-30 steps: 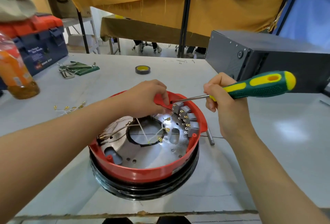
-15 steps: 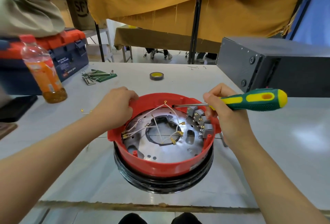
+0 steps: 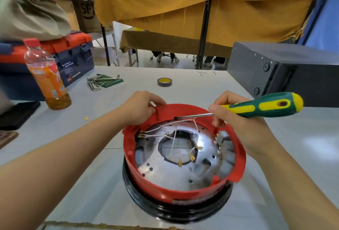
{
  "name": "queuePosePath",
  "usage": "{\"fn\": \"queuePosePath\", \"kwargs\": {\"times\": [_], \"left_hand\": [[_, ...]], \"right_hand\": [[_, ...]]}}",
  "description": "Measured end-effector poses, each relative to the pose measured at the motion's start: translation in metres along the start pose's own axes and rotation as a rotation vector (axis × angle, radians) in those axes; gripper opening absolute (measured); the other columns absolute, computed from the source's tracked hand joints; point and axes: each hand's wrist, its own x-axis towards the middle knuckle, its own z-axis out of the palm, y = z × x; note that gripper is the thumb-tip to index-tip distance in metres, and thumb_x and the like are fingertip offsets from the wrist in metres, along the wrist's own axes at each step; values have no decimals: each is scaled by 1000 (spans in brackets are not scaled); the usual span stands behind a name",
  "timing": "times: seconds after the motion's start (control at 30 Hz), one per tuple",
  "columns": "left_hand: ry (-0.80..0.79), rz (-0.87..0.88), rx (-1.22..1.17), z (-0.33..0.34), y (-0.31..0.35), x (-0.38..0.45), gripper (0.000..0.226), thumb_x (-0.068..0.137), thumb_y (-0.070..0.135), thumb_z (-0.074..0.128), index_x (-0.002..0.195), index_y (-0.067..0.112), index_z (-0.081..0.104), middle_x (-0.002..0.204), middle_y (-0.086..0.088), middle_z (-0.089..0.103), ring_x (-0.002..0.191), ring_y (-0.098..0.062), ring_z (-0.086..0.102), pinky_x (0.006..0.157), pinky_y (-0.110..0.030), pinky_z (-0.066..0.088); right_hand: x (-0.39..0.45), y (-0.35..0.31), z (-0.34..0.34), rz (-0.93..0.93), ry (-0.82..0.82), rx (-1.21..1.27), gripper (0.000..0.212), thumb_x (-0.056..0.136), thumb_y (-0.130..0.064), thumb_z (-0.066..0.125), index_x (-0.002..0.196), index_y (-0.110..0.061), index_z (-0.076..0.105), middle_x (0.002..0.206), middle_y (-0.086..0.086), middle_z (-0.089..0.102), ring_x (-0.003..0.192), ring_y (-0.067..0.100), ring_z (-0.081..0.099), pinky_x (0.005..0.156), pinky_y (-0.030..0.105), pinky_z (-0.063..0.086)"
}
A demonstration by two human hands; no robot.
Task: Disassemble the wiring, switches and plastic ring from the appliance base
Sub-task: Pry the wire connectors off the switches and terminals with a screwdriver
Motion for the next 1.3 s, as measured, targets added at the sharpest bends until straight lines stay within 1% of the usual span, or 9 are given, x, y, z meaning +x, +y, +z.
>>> {"fn": "queuePosePath", "kwargs": {"times": [0.1, 0.2, 0.33, 0.43, 0.67, 0.8, 0.93, 1.13, 1.3], "left_hand": [[-34, 71, -60, 6, 13, 10, 41, 87, -3, 54, 112, 25, 68, 103, 5, 69, 94, -9, 61, 88, -20, 43], [-39, 60, -174, 3, 14, 11, 32, 89, 4, 59, 116, 21, 63, 108, 4, 68, 100, -8, 62, 92, -20, 45], [-6, -63, -126, -12, -6, -8, 18, 85, 19, 67, 102, 21, 62, 104, 7, 65, 89, -7, 62, 77, -21, 46], [-120, -197, -152, -16, -16, -26, 18, 83, 28, 69, 99, 24, 66, 96, 9, 67, 83, -7, 63, 71, -20, 49], [-146, -273, -427, -8, -18, -30, 20, 89, 10, 63, 106, 17, 68, 91, -1, 74, 85, -22, 70, 79, -34, 57], [-164, -234, -445, -3, -13, -18, 23, 90, 9, 61, 110, 20, 67, 94, 3, 73, 84, -15, 70, 71, -23, 57], [-244, -185, -475, 2, -6, -4, 26, 91, 7, 59, 111, 22, 66, 105, -1, 72, 95, -20, 68, 86, -32, 55], [-437, -65, -490, 4, 4, 14, 32, 93, 2, 53, 119, 17, 64, 112, -4, 70, 103, -20, 66, 91, -29, 52], [-390, 15, -316, 3, 11, 20, 32, 92, 6, 56, 116, 23, 67, 105, 5, 72, 94, -12, 66, 94, -28, 49]], "right_hand": [[3, 0, 0, 1, -27, -16, 21, 77, -25, 67, 63, -14, 58, 52, 1, 57, 54, 14, 53, 57, 17, 45], [5, 2, -2, 18, -55, -13, 19, 76, -25, 70, 66, -12, 60, 54, 2, 58, 56, 16, 55, 60, 20, 47], [7, 4, 0, 27, -77, -13, 27, 73, -29, 75, 68, -8, 59, 55, 3, 59, 56, 14, 55, 59, 18, 47], [11, 4, 2, 33, -93, -8, 23, 73, -28, 71, 68, -9, 60, 56, 4, 59, 56, 13, 55, 58, 17, 46], [13, 3, 6, 43, -112, -26, 25, 74, -28, 74, 69, -7, 60, 57, 9, 59, 56, 14, 54, 57, 19, 47], [11, 1, 0, 45, -125, -57, 24, 76, -27, 73, 68, -9, 60, 58, 9, 59, 56, 15, 54, 57, 19, 47], [11, -1, -6, 54, -129, -66, 23, 74, -29, 75, 66, -12, 61, 56, 5, 60, 57, 16, 55, 56, 18, 46], [17, 4, -11, 58, -124, -76, 18, 74, -26, 71, 64, -14, 61, 55, 6, 60, 56, 16, 55, 57, 18, 46], [18, 14, -8, 45, -95, -64, 18, 75, -24, 70, 63, -14, 59, 54, 6, 59, 54, 15, 53, 56, 20, 45]]}}
